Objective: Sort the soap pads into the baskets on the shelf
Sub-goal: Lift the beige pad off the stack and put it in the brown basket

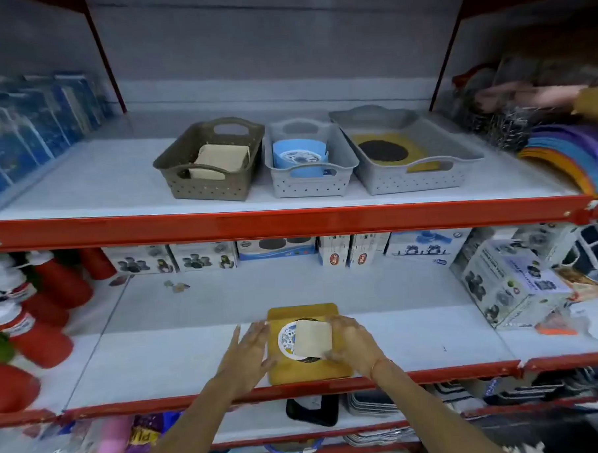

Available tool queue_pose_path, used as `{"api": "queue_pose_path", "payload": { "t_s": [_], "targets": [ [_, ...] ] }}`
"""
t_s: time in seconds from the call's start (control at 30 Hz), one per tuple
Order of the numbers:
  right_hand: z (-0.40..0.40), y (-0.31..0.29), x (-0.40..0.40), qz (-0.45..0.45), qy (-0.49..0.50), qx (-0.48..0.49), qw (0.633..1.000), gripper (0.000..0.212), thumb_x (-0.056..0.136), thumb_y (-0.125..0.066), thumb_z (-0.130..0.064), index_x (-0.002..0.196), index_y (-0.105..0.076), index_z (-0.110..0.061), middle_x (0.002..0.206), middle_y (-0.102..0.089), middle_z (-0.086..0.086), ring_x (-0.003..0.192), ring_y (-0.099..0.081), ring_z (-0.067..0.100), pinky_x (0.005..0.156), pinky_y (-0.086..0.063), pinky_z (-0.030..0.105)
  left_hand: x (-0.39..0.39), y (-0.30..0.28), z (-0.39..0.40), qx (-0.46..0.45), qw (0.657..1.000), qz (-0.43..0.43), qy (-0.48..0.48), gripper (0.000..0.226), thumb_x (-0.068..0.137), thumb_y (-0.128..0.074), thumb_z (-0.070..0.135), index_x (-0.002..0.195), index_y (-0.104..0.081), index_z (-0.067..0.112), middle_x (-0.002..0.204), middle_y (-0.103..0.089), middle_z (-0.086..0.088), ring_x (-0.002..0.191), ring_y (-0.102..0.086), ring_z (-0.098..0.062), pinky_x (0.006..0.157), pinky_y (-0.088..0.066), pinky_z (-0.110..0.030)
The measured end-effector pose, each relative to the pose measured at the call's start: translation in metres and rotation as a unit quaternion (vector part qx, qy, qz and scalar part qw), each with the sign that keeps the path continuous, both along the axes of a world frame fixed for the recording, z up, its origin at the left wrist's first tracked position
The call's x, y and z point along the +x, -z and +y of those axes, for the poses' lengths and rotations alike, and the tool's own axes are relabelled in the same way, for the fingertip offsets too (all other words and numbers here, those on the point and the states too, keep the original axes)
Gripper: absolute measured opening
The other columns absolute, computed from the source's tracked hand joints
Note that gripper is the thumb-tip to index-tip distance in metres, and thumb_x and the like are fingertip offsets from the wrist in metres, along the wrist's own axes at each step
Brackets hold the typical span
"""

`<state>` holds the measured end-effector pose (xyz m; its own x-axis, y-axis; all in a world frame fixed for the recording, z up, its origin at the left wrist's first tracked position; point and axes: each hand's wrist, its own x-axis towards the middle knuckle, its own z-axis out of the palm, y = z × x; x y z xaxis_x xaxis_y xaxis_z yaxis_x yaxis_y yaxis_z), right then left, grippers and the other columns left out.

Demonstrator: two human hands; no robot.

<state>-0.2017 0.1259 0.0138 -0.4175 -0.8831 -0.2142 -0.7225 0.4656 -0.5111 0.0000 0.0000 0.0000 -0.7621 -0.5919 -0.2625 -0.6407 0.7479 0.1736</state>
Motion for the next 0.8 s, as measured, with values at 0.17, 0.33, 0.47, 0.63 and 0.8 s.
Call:
{"api": "queue_pose_path", "payload": {
  "t_s": [0.17, 0.33, 0.47, 0.63, 0.8],
  "targets": [
    [-0.019, 0.014, -0.011, -0.010, -0.060, 0.060, 0.996, 0.107, 0.071, -0.080, -0.038, 0.152, -0.014, -0.019, 0.162, -0.009, 0.001, 0.149, -0.009, 0.017, 0.120, -0.014, 0.028, -0.004, 0.033, -0.016, -0.045, 0.998, 0.026, 0.045, 0.116, 0.062, 0.025, 0.078, 0.149, -0.008, 0.009, 0.155, 0.003, 0.000, 0.146, 0.001, -0.016, 0.099, 0.035, -0.025],
    [-0.021, 0.020, -0.016, -0.002, -0.067, 0.060, 0.996, 0.098, 0.071, -0.079, -0.037, 0.150, -0.023, -0.021, 0.157, -0.025, 0.001, 0.146, -0.019, 0.018, 0.119, -0.020, 0.029, -0.007, 0.044, -0.016, -0.051, 0.994, -0.043, 0.091, 0.074, 0.098, -0.005, 0.049, 0.114, -0.069, 0.015, 0.124, -0.066, 0.000, 0.114, -0.061, -0.012, 0.110, -0.002, -0.037],
    [-0.016, 0.016, -0.015, 0.001, -0.059, 0.047, 0.997, 0.093, 0.069, -0.079, -0.040, 0.146, -0.030, -0.023, 0.148, -0.037, 0.002, 0.139, -0.031, 0.017, 0.114, -0.030, 0.029, -0.006, 0.045, -0.013, -0.041, 0.996, -0.016, 0.076, 0.071, 0.099, -0.006, 0.045, 0.112, -0.070, 0.016, 0.121, -0.067, 0.001, 0.113, -0.062, -0.011, 0.108, -0.005, -0.035],
    [-0.004, 0.001, -0.011, -0.018, -0.044, 0.015, 0.999, 0.090, 0.066, -0.080, -0.041, 0.143, -0.036, -0.023, 0.143, -0.043, 0.003, 0.134, -0.036, 0.016, 0.110, -0.033, 0.026, 0.000, 0.026, -0.004, -0.086, 0.992, 0.085, 0.045, 0.098, 0.083, 0.020, 0.060, 0.137, -0.046, 0.011, 0.147, -0.043, -0.002, 0.138, -0.034, -0.014, 0.113, 0.004, -0.031],
    [0.010, -0.027, -0.003, -0.022, -0.050, -0.034, 0.998, 0.094, 0.064, -0.081, -0.040, 0.144, -0.036, -0.021, 0.143, -0.045, 0.001, 0.134, -0.035, 0.017, 0.108, -0.033, 0.028, 0.011, -0.006, 0.011, -0.121, 0.979, 0.164, 0.006, 0.089, 0.087, 0.014, 0.057, 0.129, -0.054, 0.018, 0.134, -0.057, 0.002, 0.129, -0.048, -0.011, 0.113, -0.016, -0.032]
  ]
}}
